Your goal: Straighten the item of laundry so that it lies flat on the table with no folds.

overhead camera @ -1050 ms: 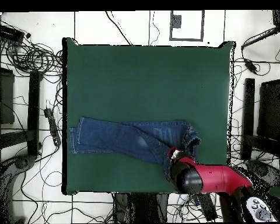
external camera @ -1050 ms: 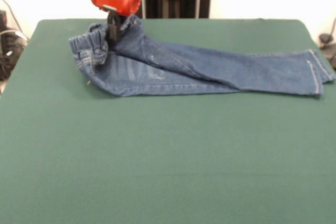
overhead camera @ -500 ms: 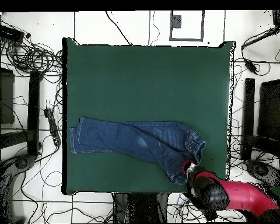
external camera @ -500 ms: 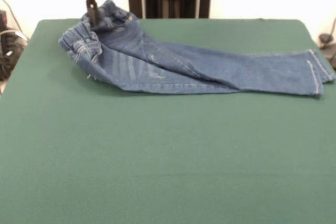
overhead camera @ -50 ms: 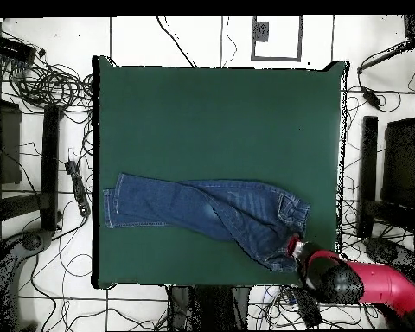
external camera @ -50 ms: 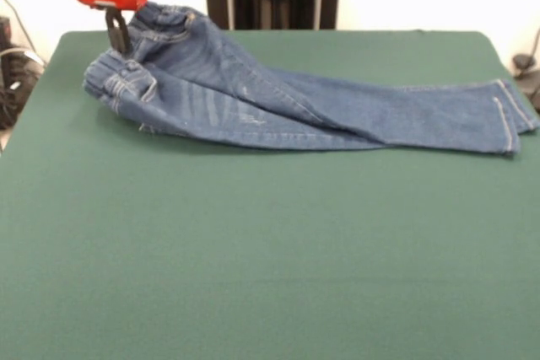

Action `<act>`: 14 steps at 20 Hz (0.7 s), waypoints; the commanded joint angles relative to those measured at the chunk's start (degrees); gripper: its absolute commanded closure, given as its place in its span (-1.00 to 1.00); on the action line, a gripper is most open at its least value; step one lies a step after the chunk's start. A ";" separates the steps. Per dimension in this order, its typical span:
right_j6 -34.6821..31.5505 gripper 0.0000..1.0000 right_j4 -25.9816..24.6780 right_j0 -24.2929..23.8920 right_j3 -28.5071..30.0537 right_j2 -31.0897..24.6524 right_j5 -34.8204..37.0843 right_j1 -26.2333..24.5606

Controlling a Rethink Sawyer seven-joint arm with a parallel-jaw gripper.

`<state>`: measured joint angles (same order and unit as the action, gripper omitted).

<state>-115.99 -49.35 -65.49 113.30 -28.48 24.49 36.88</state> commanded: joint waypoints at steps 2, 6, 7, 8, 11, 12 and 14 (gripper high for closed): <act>23.73 1.00 -1.95 1.68 -6.68 -11.56 7.30 -4.24; 26.47 1.00 -0.81 1.24 -8.14 -12.26 9.11 -4.32; 27.72 1.00 -0.64 1.05 -8.84 -12.66 9.74 -4.48; 29.02 1.00 -0.17 0.94 -9.61 -13.02 10.81 -4.65; 29.64 1.00 0.47 1.24 -9.92 -13.50 11.91 -3.32; 28.18 1.00 0.71 1.54 -9.03 -13.35 11.51 -2.22; 24.82 1.00 1.30 2.28 -6.89 -13.04 10.72 0.22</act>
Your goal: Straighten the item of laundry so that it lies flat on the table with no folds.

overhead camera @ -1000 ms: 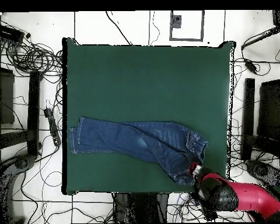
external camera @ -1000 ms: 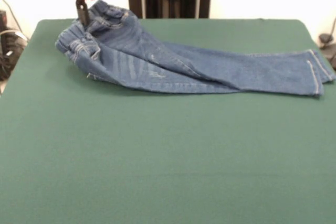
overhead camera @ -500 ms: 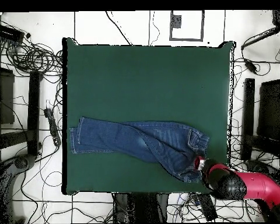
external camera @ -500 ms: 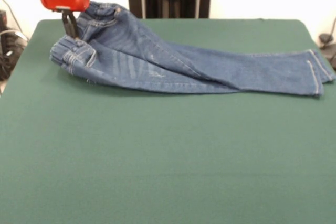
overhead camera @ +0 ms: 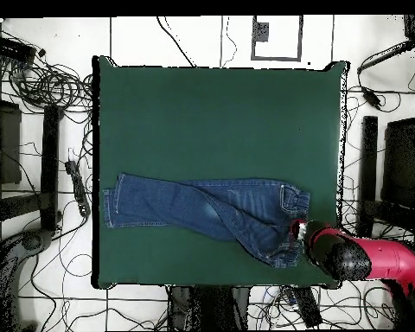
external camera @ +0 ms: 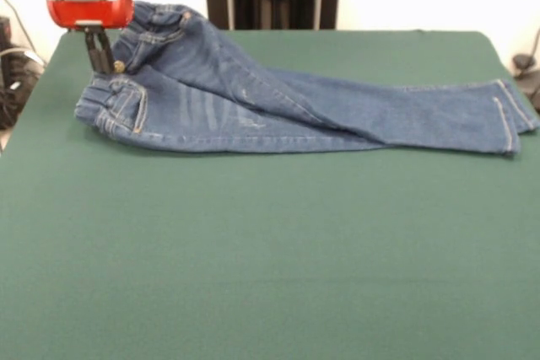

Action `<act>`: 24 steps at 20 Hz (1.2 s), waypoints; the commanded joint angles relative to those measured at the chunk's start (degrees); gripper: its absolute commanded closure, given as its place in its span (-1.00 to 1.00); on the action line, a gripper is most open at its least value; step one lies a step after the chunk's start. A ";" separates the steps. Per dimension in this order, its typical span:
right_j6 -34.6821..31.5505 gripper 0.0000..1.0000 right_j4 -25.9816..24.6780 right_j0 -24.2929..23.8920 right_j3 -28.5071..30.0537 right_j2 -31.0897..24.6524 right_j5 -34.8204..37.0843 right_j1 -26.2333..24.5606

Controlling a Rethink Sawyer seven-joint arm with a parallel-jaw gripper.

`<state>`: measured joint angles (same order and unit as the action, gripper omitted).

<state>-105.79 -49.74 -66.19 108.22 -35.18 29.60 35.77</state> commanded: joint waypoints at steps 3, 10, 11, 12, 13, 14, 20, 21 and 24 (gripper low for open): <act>8.37 1.00 3.55 4.74 2.73 -5.36 5.21 6.75; -0.51 1.00 10.47 9.75 9.18 -3.04 5.70 17.39; -1.55 1.00 10.90 10.89 9.35 -2.30 5.72 17.90; -2.54 1.00 11.35 11.97 9.70 -1.59 5.66 18.23; -3.72 1.00 11.98 13.12 9.86 -0.74 5.54 18.41; -5.40 1.00 12.23 14.32 10.28 0.22 4.66 18.69; -13.58 1.00 12.93 22.27 10.15 6.79 0.43 17.63; -14.53 1.00 13.00 23.36 9.76 8.01 -0.59 16.62; -15.83 1.00 13.13 25.55 8.67 11.32 -4.28 12.91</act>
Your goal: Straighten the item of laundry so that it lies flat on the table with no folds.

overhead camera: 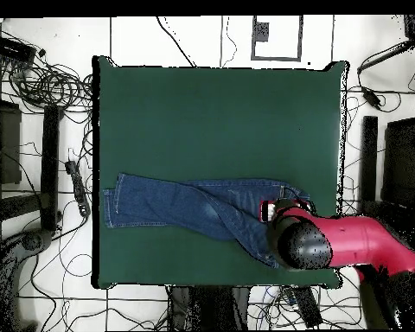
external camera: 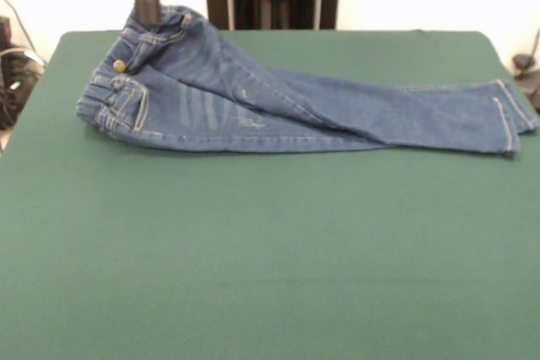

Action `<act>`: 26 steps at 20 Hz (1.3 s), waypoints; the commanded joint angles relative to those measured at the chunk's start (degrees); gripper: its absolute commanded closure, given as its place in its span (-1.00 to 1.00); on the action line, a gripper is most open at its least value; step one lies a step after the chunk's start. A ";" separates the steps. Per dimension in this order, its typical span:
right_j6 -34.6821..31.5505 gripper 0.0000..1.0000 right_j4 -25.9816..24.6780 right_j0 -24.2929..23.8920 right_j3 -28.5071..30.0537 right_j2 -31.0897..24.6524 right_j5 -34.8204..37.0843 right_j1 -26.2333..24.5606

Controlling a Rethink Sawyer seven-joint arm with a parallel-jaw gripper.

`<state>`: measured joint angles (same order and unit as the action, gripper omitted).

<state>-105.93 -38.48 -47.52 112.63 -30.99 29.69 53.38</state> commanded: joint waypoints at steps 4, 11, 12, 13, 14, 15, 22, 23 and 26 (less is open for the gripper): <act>-17.13 1.00 1.76 9.64 2.87 11.15 -9.28 -8.64; -16.16 1.00 2.43 12.67 1.12 16.25 -16.09 -13.15; -15.52 1.00 2.75 12.72 0.84 16.55 -16.52 -13.75; -14.94 1.00 3.20 12.64 0.77 16.66 -16.82 -14.20; -14.62 1.00 3.49 12.83 0.46 17.05 -17.34 -14.64; -14.34 1.00 3.67 13.03 0.33 17.39 -17.82 -14.91; -11.74 1.00 4.32 12.43 0.49 18.60 -18.95 -15.79; -11.33 1.00 4.34 12.12 0.67 18.63 -19.03 -15.82; -9.84 1.00 4.10 11.30 0.62 18.15 -18.29 -15.84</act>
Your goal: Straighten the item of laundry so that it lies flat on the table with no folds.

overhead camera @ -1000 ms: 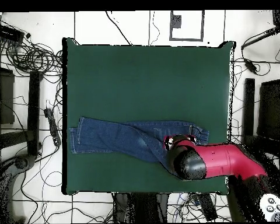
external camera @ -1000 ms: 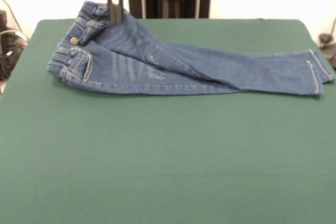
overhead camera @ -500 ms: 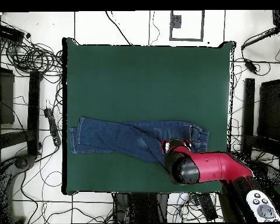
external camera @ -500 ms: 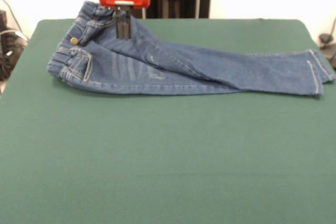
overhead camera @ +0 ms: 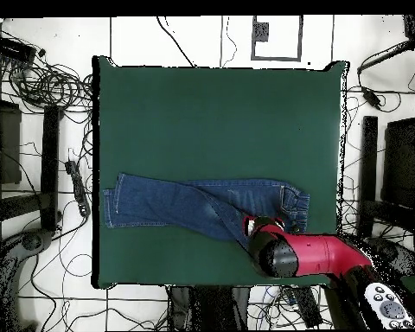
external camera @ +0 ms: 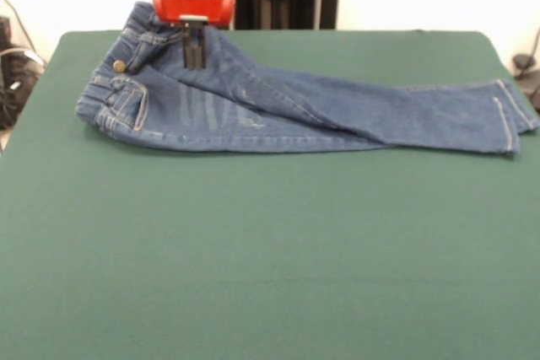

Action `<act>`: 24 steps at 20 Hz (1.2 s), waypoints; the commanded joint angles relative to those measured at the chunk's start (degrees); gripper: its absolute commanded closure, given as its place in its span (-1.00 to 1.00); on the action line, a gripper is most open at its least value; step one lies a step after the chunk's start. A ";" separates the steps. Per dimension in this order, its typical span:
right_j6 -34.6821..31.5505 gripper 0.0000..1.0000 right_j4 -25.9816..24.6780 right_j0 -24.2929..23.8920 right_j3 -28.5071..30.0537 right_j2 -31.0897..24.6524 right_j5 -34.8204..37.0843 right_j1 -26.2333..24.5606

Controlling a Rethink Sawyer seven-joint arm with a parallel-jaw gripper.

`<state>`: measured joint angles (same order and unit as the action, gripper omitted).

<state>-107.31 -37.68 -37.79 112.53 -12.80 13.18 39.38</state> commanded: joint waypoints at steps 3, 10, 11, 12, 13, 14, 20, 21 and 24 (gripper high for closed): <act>-8.63 1.00 3.13 2.29 -0.11 0.34 -2.41 -3.02; -3.57 1.00 1.95 -2.56 -0.29 -1.61 0.27 -2.55; -2.50 1.00 1.58 -3.65 -0.37 -2.12 0.66 -2.65; -1.63 1.00 1.14 -4.24 -0.58 -2.48 0.97 -2.80; -1.28 1.00 0.69 -4.60 -0.71 -2.57 0.78 -2.90; -1.25 1.00 0.62 -4.99 -0.32 -2.63 0.76 -2.46; 0.29 1.00 1.88 -6.56 1.42 -4.01 4.44 1.76; 0.62 1.00 2.12 -6.83 1.57 -4.27 5.08 2.25; 2.05 1.00 2.77 -7.98 2.02 -5.30 7.05 3.79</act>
<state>-107.31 -37.69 -46.56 112.53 -11.63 13.31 40.40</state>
